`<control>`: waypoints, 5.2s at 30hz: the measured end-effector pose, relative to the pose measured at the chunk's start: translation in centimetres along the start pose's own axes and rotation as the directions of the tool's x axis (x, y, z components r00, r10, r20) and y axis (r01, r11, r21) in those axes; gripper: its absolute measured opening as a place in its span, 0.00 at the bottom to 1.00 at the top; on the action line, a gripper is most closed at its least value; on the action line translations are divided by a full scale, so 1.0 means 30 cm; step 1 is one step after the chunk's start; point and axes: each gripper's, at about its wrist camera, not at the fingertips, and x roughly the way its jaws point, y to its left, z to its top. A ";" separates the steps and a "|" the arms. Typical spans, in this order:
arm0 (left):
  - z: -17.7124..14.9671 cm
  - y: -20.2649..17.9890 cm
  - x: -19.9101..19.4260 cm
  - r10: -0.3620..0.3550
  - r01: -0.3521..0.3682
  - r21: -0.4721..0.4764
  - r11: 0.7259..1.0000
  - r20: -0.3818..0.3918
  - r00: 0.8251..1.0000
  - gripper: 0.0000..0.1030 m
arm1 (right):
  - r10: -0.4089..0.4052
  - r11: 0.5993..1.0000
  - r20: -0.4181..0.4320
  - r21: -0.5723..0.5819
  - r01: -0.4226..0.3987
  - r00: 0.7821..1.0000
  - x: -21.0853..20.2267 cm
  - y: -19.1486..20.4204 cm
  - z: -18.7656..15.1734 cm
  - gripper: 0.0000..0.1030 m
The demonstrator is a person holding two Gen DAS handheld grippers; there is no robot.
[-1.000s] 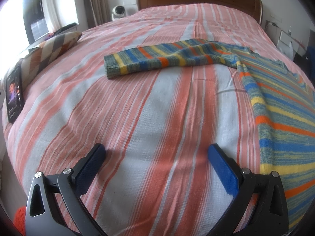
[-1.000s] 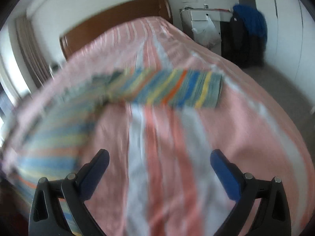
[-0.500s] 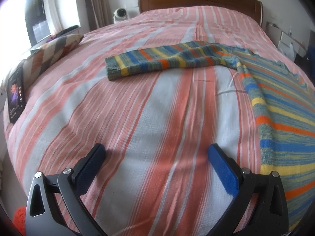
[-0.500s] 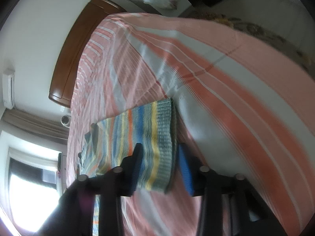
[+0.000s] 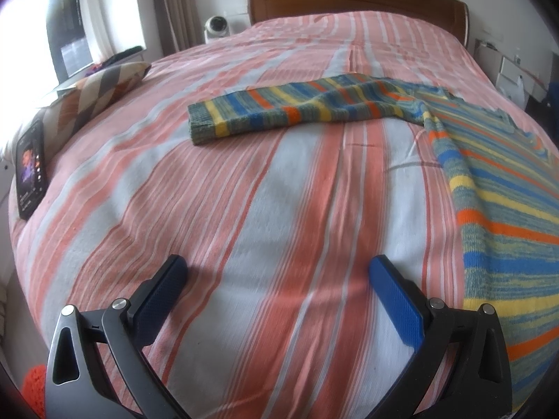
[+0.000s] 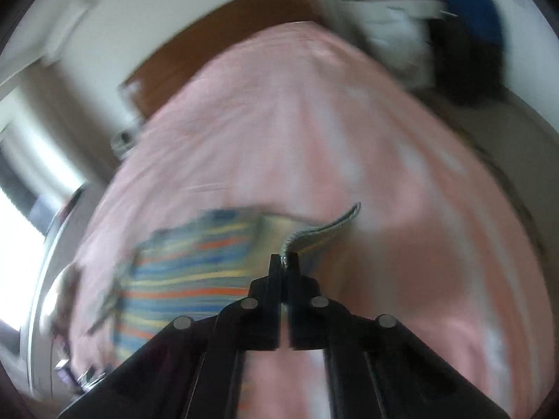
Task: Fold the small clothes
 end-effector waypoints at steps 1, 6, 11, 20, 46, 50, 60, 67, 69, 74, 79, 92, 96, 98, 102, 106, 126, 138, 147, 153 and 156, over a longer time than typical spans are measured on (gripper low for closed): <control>0.000 -0.001 0.000 0.000 0.000 0.000 1.000 0.000 1.000 1.00 | 0.031 0.999 -0.017 -0.036 -0.032 0.999 0.034 0.075 0.015 0.02; -0.007 -0.008 -0.005 0.005 -0.005 0.000 1.000 0.005 1.000 1.00 | 0.141 0.979 -0.100 -0.131 -0.154 0.985 0.290 0.397 -0.030 0.07; -0.006 -0.010 -0.005 0.004 -0.004 0.000 1.000 0.007 1.000 1.00 | 0.083 0.987 -0.141 -0.124 -0.101 0.987 0.402 0.462 -0.198 0.65; -0.013 -0.019 -0.009 0.010 -0.010 0.001 1.000 0.011 1.000 1.00 | -0.374 0.822 0.189 -0.385 0.419 0.908 0.006 0.628 -0.454 0.89; -0.023 -0.021 -0.012 0.018 -0.018 0.001 1.000 0.034 0.999 1.00 | -0.556 0.702 0.300 -0.329 0.631 0.775 -0.211 0.771 -0.504 0.91; -0.023 -0.021 -0.012 0.018 -0.018 0.001 1.000 0.034 0.999 1.00 | -0.566 0.696 0.300 -0.326 0.640 0.768 -0.215 0.769 -0.506 0.91; -0.023 -0.021 -0.012 0.019 -0.019 0.002 1.000 0.035 0.999 1.00 | -0.577 0.687 0.288 -0.333 0.645 0.764 -0.206 0.768 -0.514 0.91; -0.024 -0.021 -0.012 0.019 -0.019 0.002 1.000 0.036 0.999 1.00 | -0.582 0.684 0.286 -0.334 0.649 0.761 -0.202 0.767 -0.517 0.91; -0.024 -0.021 -0.012 0.019 -0.019 0.002 1.000 0.036 0.999 1.00 | -0.584 0.683 0.286 -0.333 0.650 0.760 -0.201 0.764 -0.518 0.91; -0.025 -0.021 -0.012 0.019 -0.019 0.001 1.000 0.036 0.999 1.00 | -0.590 0.679 0.285 -0.331 0.655 0.755 -0.198 0.757 -0.520 0.91; -0.024 -0.021 -0.011 0.020 -0.020 0.002 1.000 0.037 0.999 1.00 | -0.593 0.677 0.281 -0.333 0.656 0.754 -0.194 0.757 -0.523 0.91; -0.025 -0.022 -0.011 0.020 -0.020 0.002 1.000 0.037 0.999 1.00 | -0.599 0.672 0.277 -0.336 0.660 0.751 -0.189 0.753 -0.529 0.91; -0.025 -0.022 -0.011 0.020 -0.020 0.002 1.000 0.038 0.999 1.00 | -0.603 0.667 0.278 -0.339 0.664 0.748 -0.187 0.752 -0.530 0.91; -0.025 -0.022 -0.011 0.020 -0.020 0.002 1.000 0.038 0.999 1.00 | -0.604 0.667 0.276 -0.339 0.664 0.747 -0.184 0.749 -0.532 0.91; -0.026 -0.022 -0.012 0.020 -0.020 0.001 1.000 0.038 0.999 1.00 | -0.549 0.727 0.269 -0.315 0.611 0.792 -0.181 0.703 -0.531 0.92; -0.026 -0.022 -0.012 0.020 -0.020 0.001 1.000 0.039 0.999 1.00 | -0.460 0.794 0.240 -0.321 0.517 0.855 -0.133 0.587 -0.563 0.94; -0.008 -0.010 -0.020 -0.006 0.006 -0.009 1.000 0.000 1.000 1.00 | -0.420 0.906 0.079 -0.025 0.423 0.904 0.062 -0.086 -0.673 0.99; 0.362 0.352 0.169 -0.293 0.195 -0.432 0.880 -0.173 0.940 0.92 | -0.465 0.880 0.079 -0.073 0.470 0.882 0.082 -0.078 -0.679 1.00; 0.521 0.205 0.258 -0.137 0.076 -0.259 0.963 -0.226 0.964 0.02 | -0.467 0.878 0.080 -0.076 0.473 0.880 0.084 -0.075 -0.677 1.00; 0.722 -0.163 -0.047 -0.214 0.214 0.046 0.976 -0.006 0.977 0.02 | -0.469 0.877 0.080 -0.076 0.474 0.880 0.084 -0.075 -0.679 1.00; 0.761 -0.406 -0.134 -0.312 0.302 0.183 0.935 0.025 0.950 0.02 | -0.467 0.878 0.080 -0.076 0.473 0.880 0.083 -0.075 -0.679 1.00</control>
